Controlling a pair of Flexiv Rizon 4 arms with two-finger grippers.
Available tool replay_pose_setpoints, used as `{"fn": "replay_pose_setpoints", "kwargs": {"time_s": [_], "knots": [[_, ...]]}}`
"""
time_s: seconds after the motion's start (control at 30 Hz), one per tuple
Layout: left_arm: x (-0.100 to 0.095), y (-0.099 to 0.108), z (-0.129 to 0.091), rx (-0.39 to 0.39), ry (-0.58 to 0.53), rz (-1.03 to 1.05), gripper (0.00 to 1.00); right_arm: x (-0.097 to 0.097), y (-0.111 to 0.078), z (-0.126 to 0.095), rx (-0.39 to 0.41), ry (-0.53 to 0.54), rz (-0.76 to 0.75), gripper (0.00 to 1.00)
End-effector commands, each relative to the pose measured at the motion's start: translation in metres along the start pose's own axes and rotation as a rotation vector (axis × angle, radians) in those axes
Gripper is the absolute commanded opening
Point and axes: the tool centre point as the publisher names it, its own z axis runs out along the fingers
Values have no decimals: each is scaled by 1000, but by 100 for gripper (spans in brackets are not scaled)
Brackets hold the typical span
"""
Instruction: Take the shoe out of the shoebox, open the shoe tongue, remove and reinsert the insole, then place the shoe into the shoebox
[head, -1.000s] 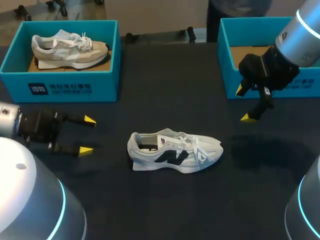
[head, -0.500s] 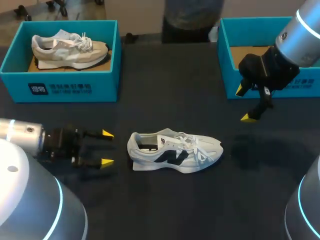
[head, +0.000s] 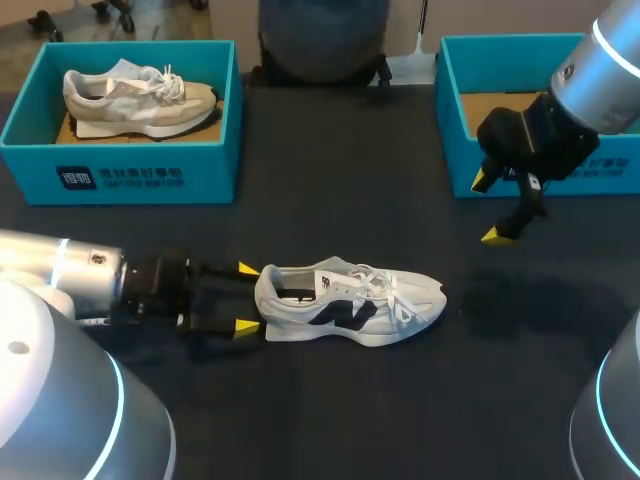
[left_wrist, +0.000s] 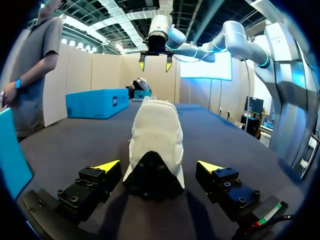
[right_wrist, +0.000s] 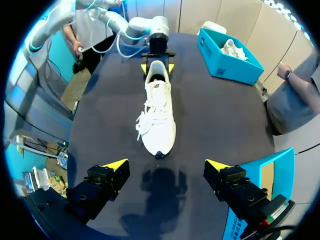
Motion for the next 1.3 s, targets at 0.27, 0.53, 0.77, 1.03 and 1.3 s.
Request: {"fn": "replay_pose_setpoints", "kwargs": {"time_s": [0.27,0.53,0.77,1.03,1.3], "knots": [[-1,-6,18,-67,-37,25,100,0,0,1,3,-1,1,100],[-1,-8,21,-88,-20,49,100,0,0,1,3,-1,1,100],[-1,-8,21,-88,-20,49,100,0,0,1,3,-1,1,100],[-2,-6,22,-102,-15,48,100,0,0,1,3,-1,1,100],[-8,-1,31,-104,-5,63,100,0,0,1,3,-1,1,100]]}}
